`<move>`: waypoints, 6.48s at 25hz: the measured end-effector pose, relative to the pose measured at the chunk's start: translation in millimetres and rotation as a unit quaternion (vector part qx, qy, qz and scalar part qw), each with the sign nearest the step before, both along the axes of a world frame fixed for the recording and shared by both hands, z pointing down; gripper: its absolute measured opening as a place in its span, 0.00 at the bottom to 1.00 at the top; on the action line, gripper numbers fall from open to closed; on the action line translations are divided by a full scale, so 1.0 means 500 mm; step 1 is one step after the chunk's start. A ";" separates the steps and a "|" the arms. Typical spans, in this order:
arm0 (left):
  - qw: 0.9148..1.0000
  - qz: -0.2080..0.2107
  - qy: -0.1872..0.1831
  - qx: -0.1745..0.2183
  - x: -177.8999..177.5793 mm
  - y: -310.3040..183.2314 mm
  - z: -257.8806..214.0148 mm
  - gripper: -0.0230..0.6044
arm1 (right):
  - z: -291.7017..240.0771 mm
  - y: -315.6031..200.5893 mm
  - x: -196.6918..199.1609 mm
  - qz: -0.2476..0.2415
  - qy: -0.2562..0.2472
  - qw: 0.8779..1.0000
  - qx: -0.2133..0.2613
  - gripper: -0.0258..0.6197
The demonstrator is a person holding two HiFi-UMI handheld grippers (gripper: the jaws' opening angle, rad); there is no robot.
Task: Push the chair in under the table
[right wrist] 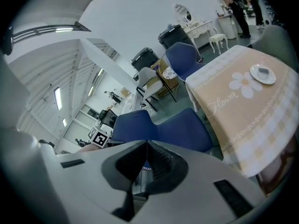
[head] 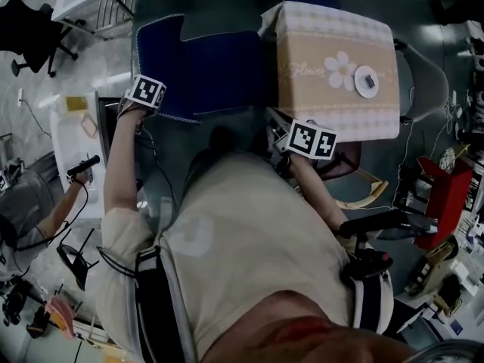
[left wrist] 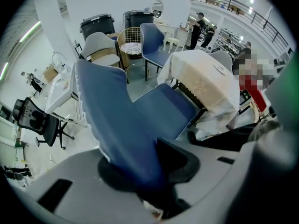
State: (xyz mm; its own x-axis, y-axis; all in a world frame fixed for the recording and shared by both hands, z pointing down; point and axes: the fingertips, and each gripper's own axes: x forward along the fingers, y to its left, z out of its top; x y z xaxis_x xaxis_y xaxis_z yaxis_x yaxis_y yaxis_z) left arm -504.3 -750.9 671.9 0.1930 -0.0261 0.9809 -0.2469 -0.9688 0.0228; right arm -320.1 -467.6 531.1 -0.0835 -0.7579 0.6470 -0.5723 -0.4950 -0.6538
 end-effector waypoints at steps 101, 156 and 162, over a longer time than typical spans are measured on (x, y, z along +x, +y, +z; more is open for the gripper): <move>0.998 0.030 0.037 -0.039 0.066 0.141 -0.006 0.25 | 0.023 -0.026 -0.022 -0.001 -0.025 1.000 -0.005 0.06; 0.998 -0.042 0.037 -0.034 0.166 0.272 0.007 0.25 | 0.025 0.123 0.036 0.064 -0.030 0.997 -0.003 0.06; 0.998 -0.044 0.038 -0.034 0.174 0.279 0.010 0.25 | 0.028 0.122 0.039 0.063 -0.033 0.997 0.000 0.06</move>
